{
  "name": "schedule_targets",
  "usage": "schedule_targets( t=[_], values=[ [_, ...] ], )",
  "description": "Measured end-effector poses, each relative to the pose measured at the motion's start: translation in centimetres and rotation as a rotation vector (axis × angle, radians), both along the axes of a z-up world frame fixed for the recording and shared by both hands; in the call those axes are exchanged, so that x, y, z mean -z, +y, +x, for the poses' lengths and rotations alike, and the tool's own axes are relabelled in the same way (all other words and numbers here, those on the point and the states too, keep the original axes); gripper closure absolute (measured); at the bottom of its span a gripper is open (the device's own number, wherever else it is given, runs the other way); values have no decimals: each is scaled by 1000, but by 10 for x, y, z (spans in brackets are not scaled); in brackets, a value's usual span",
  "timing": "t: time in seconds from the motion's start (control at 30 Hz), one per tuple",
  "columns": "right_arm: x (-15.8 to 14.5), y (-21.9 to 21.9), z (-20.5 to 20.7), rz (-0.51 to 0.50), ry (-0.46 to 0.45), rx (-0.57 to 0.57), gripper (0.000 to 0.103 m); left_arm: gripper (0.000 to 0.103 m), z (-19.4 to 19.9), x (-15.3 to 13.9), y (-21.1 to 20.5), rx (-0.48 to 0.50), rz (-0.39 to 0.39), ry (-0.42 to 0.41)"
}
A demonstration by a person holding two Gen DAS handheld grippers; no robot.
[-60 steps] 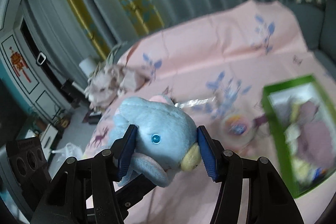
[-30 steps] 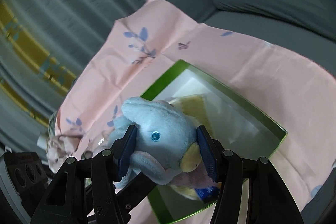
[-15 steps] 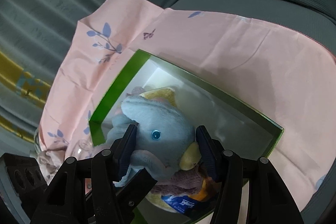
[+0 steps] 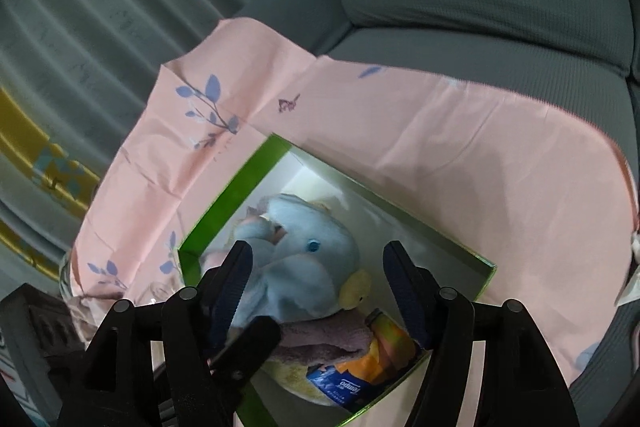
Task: Organize soft objects
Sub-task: 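Carry the blue plush toy into the green box and open the right gripper, then return the right tool to the bed and approach the green knit cloth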
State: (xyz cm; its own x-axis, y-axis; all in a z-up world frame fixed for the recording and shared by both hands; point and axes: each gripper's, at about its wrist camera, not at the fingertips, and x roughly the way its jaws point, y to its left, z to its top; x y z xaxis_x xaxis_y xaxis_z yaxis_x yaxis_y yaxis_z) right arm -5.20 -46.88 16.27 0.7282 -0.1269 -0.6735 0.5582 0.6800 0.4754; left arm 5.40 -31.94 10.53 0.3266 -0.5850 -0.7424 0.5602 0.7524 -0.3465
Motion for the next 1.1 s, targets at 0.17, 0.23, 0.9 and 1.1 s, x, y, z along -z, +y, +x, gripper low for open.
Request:
schedule_targets(
  t=[0.17,0.23,0.9,1.1],
  values=[
    [-13,8,-6,-9,-43,-26,32,10,-10,-20,31,-23,-43,-33],
    [-21,15,-10,-26,-54,-33,29,9,-13,-27,46,-39,-71,-42],
    [-67,136,10,-178,-101,-332,14,1,-57,-16,310,-574,-115,-20],
    [-64,192,27,-235,-74,-466,14,1,-62,13,361,-731,-67,-45]
  ],
)
